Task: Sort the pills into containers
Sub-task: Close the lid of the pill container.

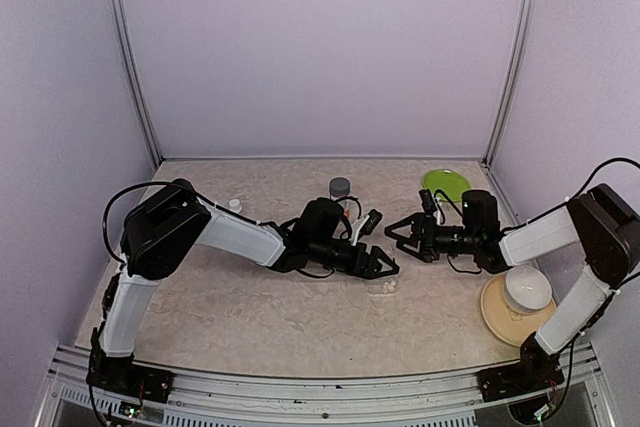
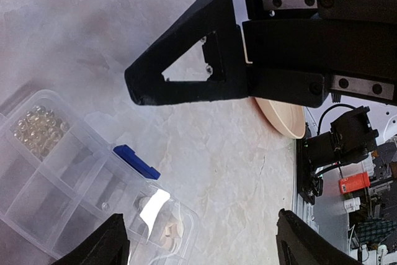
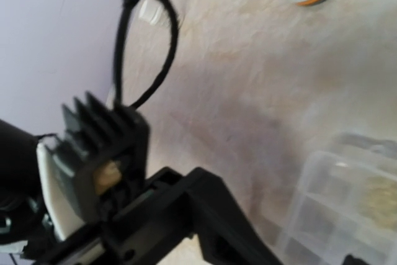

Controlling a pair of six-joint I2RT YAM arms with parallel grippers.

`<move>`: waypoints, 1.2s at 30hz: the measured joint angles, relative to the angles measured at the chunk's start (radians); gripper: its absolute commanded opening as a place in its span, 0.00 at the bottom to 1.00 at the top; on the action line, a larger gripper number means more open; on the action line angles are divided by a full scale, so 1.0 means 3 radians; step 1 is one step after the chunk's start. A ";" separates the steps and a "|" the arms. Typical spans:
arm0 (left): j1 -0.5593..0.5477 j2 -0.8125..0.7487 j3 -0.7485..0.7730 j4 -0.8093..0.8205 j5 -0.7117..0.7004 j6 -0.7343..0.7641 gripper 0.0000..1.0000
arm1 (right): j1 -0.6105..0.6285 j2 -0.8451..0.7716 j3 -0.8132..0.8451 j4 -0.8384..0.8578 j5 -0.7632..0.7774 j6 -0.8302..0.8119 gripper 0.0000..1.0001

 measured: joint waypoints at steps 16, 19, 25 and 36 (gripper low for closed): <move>0.0000 0.0000 -0.0001 0.0001 0.0000 0.0006 0.80 | 0.0266 0.0083 0.0211 -0.0408 0.0056 -0.0061 1.00; 0.0000 0.0000 -0.0001 0.0000 0.0000 0.0011 0.80 | 0.0270 0.0081 0.0223 -0.0538 0.0116 -0.0107 1.00; 0.0000 0.0000 -0.0001 0.0000 0.0000 0.0015 0.80 | 0.0277 0.0081 0.0266 -0.0748 0.0206 -0.0225 1.00; 0.0000 0.0000 -0.0001 0.0001 0.0000 0.0015 0.80 | 0.0284 -0.0104 0.0315 -0.1241 0.0474 -0.0497 1.00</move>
